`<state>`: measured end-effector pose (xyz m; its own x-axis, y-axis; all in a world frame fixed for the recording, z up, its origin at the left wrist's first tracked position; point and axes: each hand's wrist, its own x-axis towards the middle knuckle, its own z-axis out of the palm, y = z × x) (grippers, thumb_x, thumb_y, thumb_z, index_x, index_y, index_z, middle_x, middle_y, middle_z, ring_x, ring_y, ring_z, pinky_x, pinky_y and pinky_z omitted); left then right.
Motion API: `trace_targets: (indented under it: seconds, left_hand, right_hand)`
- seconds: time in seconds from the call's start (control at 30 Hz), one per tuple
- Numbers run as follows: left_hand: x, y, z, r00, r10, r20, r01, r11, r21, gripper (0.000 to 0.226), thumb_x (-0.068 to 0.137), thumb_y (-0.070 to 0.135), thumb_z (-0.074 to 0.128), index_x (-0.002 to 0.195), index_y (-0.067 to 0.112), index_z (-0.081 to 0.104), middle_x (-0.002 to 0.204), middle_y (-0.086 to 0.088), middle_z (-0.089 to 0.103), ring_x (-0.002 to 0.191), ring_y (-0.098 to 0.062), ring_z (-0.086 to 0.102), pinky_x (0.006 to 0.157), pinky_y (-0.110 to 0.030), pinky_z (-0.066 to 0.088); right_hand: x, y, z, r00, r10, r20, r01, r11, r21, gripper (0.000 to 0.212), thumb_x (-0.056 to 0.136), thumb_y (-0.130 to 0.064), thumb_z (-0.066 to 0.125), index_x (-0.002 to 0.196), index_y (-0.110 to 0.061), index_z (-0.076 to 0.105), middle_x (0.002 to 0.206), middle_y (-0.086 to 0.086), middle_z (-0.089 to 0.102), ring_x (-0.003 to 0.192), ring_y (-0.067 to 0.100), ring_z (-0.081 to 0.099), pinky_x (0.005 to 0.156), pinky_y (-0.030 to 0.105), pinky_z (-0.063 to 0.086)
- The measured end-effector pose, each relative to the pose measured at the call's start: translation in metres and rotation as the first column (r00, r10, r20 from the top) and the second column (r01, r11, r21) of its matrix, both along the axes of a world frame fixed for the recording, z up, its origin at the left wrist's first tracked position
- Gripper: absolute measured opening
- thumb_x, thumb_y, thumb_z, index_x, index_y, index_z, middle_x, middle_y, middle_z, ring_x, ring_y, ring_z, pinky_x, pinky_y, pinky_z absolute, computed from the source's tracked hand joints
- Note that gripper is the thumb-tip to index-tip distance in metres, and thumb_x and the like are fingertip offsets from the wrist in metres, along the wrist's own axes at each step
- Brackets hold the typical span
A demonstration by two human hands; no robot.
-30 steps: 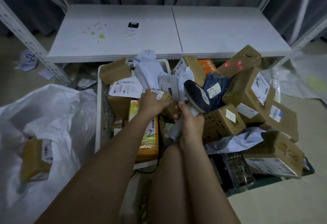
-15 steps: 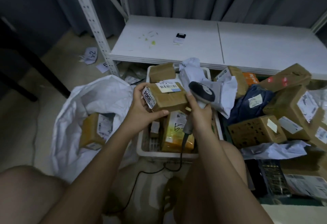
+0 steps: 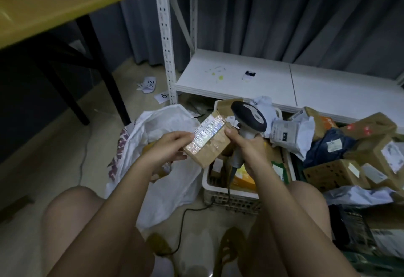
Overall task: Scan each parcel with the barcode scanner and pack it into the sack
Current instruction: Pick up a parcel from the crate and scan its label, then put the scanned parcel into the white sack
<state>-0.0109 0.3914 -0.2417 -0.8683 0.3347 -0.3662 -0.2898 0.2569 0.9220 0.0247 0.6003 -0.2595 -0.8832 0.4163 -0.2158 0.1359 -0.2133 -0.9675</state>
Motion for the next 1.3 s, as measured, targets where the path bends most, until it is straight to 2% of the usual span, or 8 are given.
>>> trace_targets:
  seconds: [0.17, 0.33, 0.4, 0.57, 0.77, 0.87, 1.0, 1.3]
  left_hand:
    - [0.012, -0.002, 0.008, 0.947, 0.207, -0.244, -0.195, 0.978, 0.072, 0.023, 0.085, 0.014, 0.071, 0.103, 0.018, 0.058, 0.096, 0.005, 0.061, 0.069, 0.003, 0.064, 0.057, -0.01, 0.051]
    - [0.021, 0.011, 0.003, 0.778, 0.147, -0.61, -0.306, 0.938, -0.164, 0.047, 0.072, 0.037, 0.079, 0.108, 0.032, 0.049, 0.106, 0.01, 0.055, 0.099, -0.012, 0.053, 0.076, -0.033, 0.053]
    - [0.029, 0.018, 0.005, 0.782, 0.105, -0.614, -0.322, 0.912, -0.254, 0.051, 0.074, 0.039, 0.076, 0.115, 0.032, 0.046, 0.103, 0.013, 0.047, 0.098, -0.009, 0.05, 0.069, -0.022, 0.046]
    - [0.033, 0.025, -0.005, 0.813, 0.078, -0.576, -0.232, 0.952, -0.199, 0.049, 0.074, 0.04, 0.076, 0.108, 0.037, 0.042, 0.119, 0.001, 0.046, 0.095, 0.015, 0.041, 0.072, -0.002, 0.037]
    - [0.018, 0.02, 0.005, 0.94, 0.096, -0.328, -0.112, 0.993, -0.03, 0.039, 0.067, 0.077, 0.057, 0.083, 0.042, 0.052, 0.114, -0.009, 0.059, 0.101, -0.025, 0.063, 0.068, -0.031, 0.05]
    - [0.014, 0.018, 0.013, 0.964, 0.094, -0.248, -0.093, 0.996, 0.016, 0.052, 0.07, 0.067, 0.069, 0.109, 0.045, 0.043, 0.131, -0.004, 0.05, 0.107, -0.021, 0.062, 0.081, -0.038, 0.058]
    - [0.009, 0.02, 0.012, 0.965, 0.241, -0.099, -0.218, 0.955, 0.2, 0.071, 0.093, 0.027, 0.061, 0.146, 0.035, 0.014, 0.123, -0.004, 0.057, 0.099, -0.017, 0.064, 0.062, -0.025, 0.058]
    - [0.013, 0.031, 0.003, 0.916, 0.367, 0.164, -0.402, 0.84, 0.364, 0.044, 0.095, 0.032, 0.056, 0.133, 0.03, 0.033, 0.126, -0.009, 0.059, 0.112, -0.029, 0.062, 0.087, -0.052, 0.054]
  right_hand:
    - [-0.001, -0.021, 0.01, 0.997, -0.08, 0.011, 0.079, 0.994, 0.077, 0.055, 0.078, -0.026, 0.08, 0.125, -0.015, 0.053, 0.115, -0.003, 0.063, 0.105, 0.016, 0.061, 0.091, 0.034, 0.048]
    - [0.004, -0.046, 0.01, 0.997, 0.001, -0.082, -0.008, 0.996, -0.085, 0.068, 0.071, -0.034, 0.084, 0.13, -0.015, 0.054, 0.114, 0.0, 0.07, 0.093, 0.015, 0.072, 0.09, 0.041, 0.055]
    - [0.002, -0.053, 0.011, 0.996, -0.018, -0.088, 0.008, 0.994, -0.111, 0.077, 0.058, -0.043, 0.09, 0.123, -0.015, 0.06, 0.109, 0.002, 0.072, 0.095, 0.02, 0.072, 0.089, 0.044, 0.056]
    - [-0.001, -0.054, 0.013, 0.993, -0.071, -0.099, 0.056, 0.988, -0.145, 0.05, 0.066, -0.024, 0.089, 0.109, -0.009, 0.067, 0.099, 0.007, 0.075, 0.093, 0.024, 0.072, 0.089, 0.049, 0.056]
    - [0.011, -0.028, 0.023, 0.98, 0.173, -0.096, -0.171, 0.985, 0.032, 0.027, 0.079, -0.017, 0.078, 0.104, -0.013, 0.07, 0.1, 0.005, 0.075, 0.097, 0.025, 0.071, 0.092, 0.05, 0.054]
    - [0.016, -0.02, 0.028, 0.953, 0.287, -0.097, -0.281, 0.957, 0.07, 0.028, 0.081, -0.012, 0.076, 0.107, -0.012, 0.069, 0.101, 0.005, 0.075, 0.096, 0.023, 0.071, 0.085, 0.041, 0.056]
    - [0.02, -0.015, 0.029, 0.958, 0.27, -0.096, -0.258, 0.958, 0.122, 0.02, 0.081, -0.013, 0.076, 0.098, -0.018, 0.067, 0.089, -0.005, 0.076, 0.087, 0.011, 0.072, 0.079, 0.03, 0.056]
    - [0.026, -0.03, 0.006, 0.962, 0.188, -0.198, -0.12, 0.943, 0.312, 0.075, 0.064, -0.02, 0.09, 0.13, -0.011, 0.055, 0.123, -0.002, 0.066, 0.114, 0.006, 0.061, 0.09, 0.023, 0.054]
